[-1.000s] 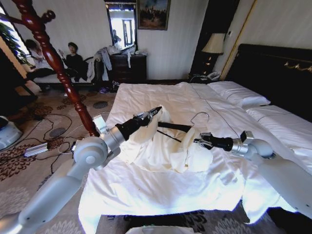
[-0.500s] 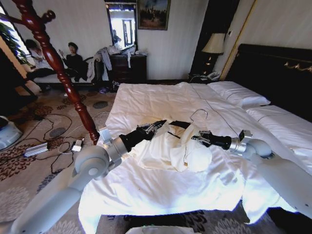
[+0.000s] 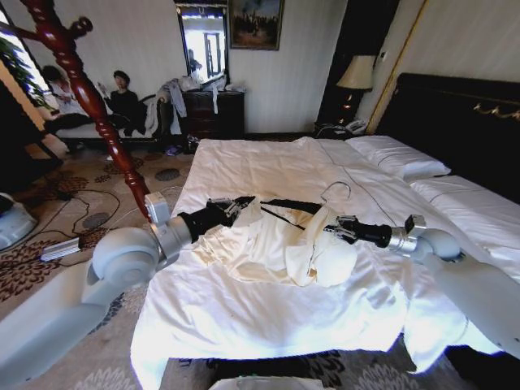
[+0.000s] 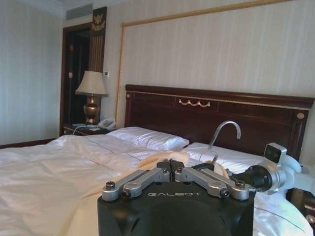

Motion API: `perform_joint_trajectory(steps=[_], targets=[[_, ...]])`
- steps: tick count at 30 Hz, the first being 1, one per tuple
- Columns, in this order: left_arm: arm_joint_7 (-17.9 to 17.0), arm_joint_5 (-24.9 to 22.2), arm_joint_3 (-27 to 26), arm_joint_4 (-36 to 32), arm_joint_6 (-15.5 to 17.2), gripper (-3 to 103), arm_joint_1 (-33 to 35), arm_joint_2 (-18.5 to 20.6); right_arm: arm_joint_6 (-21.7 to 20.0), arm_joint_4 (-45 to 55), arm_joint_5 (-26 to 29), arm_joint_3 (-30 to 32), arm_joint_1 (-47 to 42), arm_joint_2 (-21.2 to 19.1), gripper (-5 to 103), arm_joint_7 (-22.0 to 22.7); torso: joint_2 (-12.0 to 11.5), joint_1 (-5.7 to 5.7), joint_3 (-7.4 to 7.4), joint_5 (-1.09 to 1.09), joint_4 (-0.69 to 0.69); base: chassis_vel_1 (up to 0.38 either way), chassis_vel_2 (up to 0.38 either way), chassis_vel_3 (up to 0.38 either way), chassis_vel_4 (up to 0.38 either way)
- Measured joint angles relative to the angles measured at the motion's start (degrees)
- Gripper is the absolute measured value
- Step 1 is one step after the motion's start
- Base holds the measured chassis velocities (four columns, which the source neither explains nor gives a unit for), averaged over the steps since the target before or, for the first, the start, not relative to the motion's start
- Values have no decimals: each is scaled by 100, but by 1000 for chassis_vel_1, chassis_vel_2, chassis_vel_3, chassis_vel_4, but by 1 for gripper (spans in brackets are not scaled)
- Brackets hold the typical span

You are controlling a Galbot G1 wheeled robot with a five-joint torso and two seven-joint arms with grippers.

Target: Pick up the clothes from the bed and hang them on the clothes hanger.

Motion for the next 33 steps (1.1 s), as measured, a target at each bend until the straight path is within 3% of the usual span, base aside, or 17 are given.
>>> perform_joint_trajectory(steps=[8, 14, 24, 33], targets=[[-26, 6, -92, 125, 152, 0, -111, 195, 127, -186, -188, 50, -11, -147, 16, -98, 0, 0, 0, 1, -1, 0, 0, 0, 0], [-17, -12, 6, 137, 172, 0, -253, 223, 226, -198, -664, 84, 142, -240, 16, -146, 0, 0, 0, 0, 1, 0, 0, 0, 0], [-5, -68, 339, 70, 117, 0, -348, -45, 194, 91, -257, -58, 48, -222, 16, 45, 0, 0, 0, 1, 0, 0, 0, 0, 0], [-18, 178, 867, 196, 91, 0, -528, -359, 118, 372, 121, -389, 39, -66, 16, 250, 0, 0, 0, 0, 0, 0, 0, 0, 0]])
